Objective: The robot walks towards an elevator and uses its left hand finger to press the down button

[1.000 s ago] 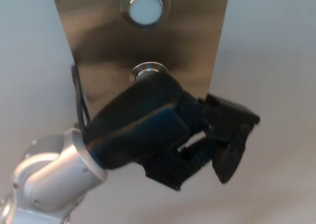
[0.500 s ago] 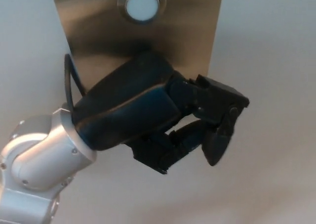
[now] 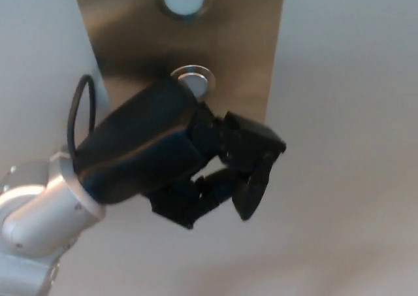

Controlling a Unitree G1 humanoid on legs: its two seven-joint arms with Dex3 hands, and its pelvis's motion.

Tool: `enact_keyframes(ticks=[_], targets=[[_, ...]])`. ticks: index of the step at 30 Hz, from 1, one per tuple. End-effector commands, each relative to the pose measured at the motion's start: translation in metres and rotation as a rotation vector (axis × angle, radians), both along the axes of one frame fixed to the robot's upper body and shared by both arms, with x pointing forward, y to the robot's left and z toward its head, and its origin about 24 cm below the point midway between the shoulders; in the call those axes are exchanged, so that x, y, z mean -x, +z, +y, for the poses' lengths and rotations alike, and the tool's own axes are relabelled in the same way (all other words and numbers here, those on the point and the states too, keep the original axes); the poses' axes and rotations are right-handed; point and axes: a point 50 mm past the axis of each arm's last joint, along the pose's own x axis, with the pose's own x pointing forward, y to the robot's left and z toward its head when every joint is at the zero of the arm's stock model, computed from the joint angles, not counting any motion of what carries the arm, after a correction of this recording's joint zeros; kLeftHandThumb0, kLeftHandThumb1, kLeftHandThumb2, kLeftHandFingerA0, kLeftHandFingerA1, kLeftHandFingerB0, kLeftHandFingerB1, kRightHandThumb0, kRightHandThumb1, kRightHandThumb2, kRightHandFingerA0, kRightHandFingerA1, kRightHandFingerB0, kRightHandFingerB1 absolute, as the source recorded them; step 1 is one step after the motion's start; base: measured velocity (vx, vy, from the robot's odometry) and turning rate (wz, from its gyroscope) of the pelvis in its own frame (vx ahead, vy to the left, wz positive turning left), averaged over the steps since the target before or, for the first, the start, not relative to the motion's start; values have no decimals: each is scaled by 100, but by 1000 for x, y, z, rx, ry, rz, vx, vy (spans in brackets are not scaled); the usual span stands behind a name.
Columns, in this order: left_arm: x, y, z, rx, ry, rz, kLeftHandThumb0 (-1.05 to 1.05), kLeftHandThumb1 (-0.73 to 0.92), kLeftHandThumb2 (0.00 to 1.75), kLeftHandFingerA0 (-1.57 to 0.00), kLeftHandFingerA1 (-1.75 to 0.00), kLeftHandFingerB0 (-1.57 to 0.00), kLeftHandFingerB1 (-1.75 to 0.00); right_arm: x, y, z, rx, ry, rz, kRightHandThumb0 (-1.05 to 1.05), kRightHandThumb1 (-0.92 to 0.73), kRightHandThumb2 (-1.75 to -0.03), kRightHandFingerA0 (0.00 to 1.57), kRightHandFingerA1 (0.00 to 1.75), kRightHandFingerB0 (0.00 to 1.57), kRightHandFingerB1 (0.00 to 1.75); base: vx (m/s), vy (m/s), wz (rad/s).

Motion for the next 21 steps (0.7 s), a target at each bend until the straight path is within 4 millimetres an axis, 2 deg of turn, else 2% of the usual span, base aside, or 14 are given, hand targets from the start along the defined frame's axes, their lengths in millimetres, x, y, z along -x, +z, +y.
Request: enact_keyframes(ticks=[1, 2, 3, 4, 5, 6, 7, 8, 10, 11, 16, 18, 19, 21], targets=[[9, -33, 4, -75, -4, -209, -1, 46, 93, -80, -175, -66, -175, -3, 5, -7, 25, 21, -25, -47, -45, -79, 63, 61, 48, 51, 0, 0, 0], [11, -33, 4, -76, -13, -242, 1, 40, 101, -82, -175, -72, -170, -3, 6, -7, 26, 21, -28, -40, -55, -57, 70, 53, 55, 38, 0, 0, 0], [13, -33, 4, -78, -21, -275, 1, 40, 101, -82, -175, -72, -170, -2, 6, -7, 27, 20, -30, -40, -55, -57, 70, 53, 55, 38, 0, 0, 0], [15, -32, 3, -71, -28, -305, -5, 42, 101, -84, -175, -76, -167, -1, 7, -8, 27, 17, -27, -47, -46, -79, 63, 61, 46, 50, 0, 0, 0], [18, -31, 3, -60, -37, -341, -5, 42, 101, -84, -175, -76, -167, 0, 7, -10, 25, 12, -22, -47, -46, -79, 63, 61, 46, 50, 0, 0, 0], [19, -30, 2, -56, -41, -355, -7, 46, 104, -85, -175, -78, -164, 0, 7, -10, 26, 15, -21, -42, -56, -58, 71, 54, 53, 37, 0, 0, 0], [20, -29, 2, -50, -46, -372, -7, 46, 104, -85, -175, -78, -164, 0, 7, -10, 27, 18, -20, -42, -56, -58, 71, 54, 53, 37, 0, 0, 0], [24, -27, 1, -37, -58, -399, -8, 51, 97, -92, -175, -78, -154, 0, 7, -10, 27, 16, -21, -48, -45, -80, 63, 62, 47, 51, 0, 0, 0], [31, -25, -1, -19, -85, -452, -11, 51, 96, -86, -173, -77, -162, 1, 7, -9, 27, 11, -23, -48, -45, -80, 63, 63, 47, 51, 0, 0, 0], [35, -24, -1, -16, -93, -478, -9, 46, 99, -87, -175, -75, -165, 2, 7, -9, 24, 16, -24, -46, -45, -79, 64, 61, 47, 51, 0, 0, 0], [43, -21, -4, 0, -103, -543, -11, 48, 98, -88, -175, -76, -166, 5, 7, -9, 22, 34, -6, -48, -45, -80, 62, 60, 46, 50, 0, 0, 0], [47, -16, -5, 19, -120, -574, -14, 49, 95, -87, -172, -77, -159, 6, 6, -8, 31, 35, 11, -48, -45, -80, 59, 60, 47, 50, 0, 0, 0], [49, -16, -5, 27, -124, -579, -13, 50, 92, -88, -171, -78, -156, 7, 6, -9, 36, 41, 20, -44, -56, -58, 64, 47, 53, 36, 0, 0, 0], [50, -16, -5, 36, -127, -583, -13, 50, 92, -88, -171, -78, -156, 7, 6, -9, 43, 50, 30, -44, -56, -58, 64, 47, 53, 36, 0, 0, 0]])
